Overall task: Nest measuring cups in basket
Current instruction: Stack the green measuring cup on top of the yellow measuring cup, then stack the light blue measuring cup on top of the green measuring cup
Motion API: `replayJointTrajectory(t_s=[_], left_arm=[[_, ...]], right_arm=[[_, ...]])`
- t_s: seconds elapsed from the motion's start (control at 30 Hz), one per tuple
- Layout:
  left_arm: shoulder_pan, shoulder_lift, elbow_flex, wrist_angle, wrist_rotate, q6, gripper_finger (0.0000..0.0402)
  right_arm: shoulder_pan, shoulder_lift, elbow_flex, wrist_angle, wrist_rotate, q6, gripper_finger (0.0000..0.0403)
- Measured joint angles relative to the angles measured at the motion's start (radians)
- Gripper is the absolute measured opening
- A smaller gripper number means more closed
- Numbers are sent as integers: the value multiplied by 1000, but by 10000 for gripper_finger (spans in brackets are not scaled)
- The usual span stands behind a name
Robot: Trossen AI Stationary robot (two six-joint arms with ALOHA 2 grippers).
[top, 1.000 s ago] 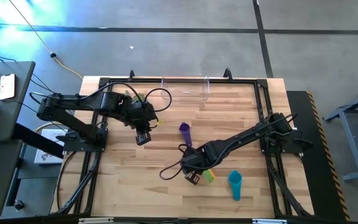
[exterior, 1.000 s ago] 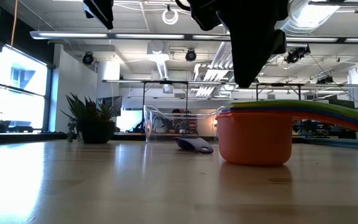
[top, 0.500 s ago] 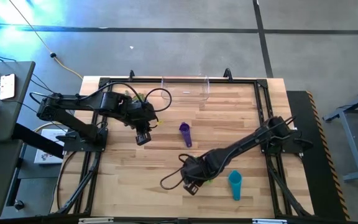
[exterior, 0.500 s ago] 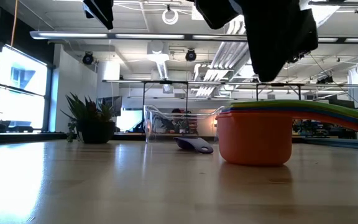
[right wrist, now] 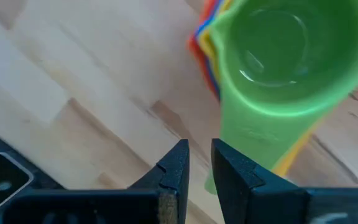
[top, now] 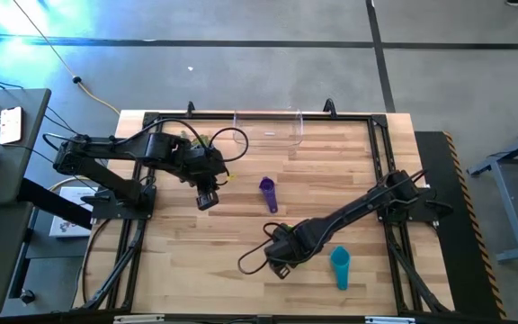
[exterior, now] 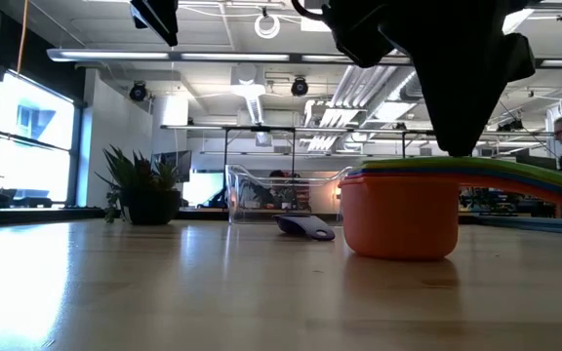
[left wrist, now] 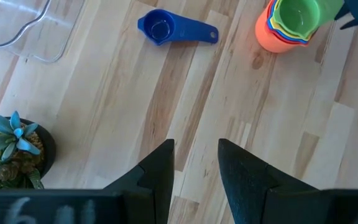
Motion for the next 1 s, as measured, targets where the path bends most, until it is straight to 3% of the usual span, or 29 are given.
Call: replayJointTrajectory(t_s=[0.47,0.77,1.0], left_arm=[[0,0,0,0,0,2,113],[0,0,0,0,1,2,113],[0,0,0,0,1,1,113]], right_arm=[[3,-27,0,-21,3,50,60],[26,-118,0,-129,184,127,60],[25,-157,-3,-334,224,145,60]])
